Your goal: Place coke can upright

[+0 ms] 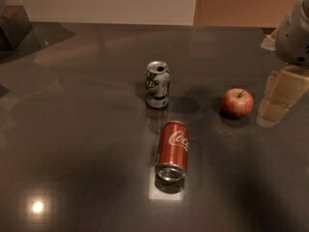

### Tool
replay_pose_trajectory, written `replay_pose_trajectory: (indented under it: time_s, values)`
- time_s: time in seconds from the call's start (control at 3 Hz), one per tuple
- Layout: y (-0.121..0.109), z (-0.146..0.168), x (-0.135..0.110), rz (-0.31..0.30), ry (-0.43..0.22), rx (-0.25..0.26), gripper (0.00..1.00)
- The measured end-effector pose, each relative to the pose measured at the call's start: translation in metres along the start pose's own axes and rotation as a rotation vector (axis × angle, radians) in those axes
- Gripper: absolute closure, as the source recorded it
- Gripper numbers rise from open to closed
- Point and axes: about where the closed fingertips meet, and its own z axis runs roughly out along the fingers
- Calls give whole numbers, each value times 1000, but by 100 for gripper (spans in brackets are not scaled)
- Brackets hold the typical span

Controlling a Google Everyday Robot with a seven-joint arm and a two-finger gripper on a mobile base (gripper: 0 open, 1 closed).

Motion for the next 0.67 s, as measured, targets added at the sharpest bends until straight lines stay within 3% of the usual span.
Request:
replay_pose_trajectory:
  time_s: [0.67]
  values:
    - [-8,51,-52,156,118,-53,0]
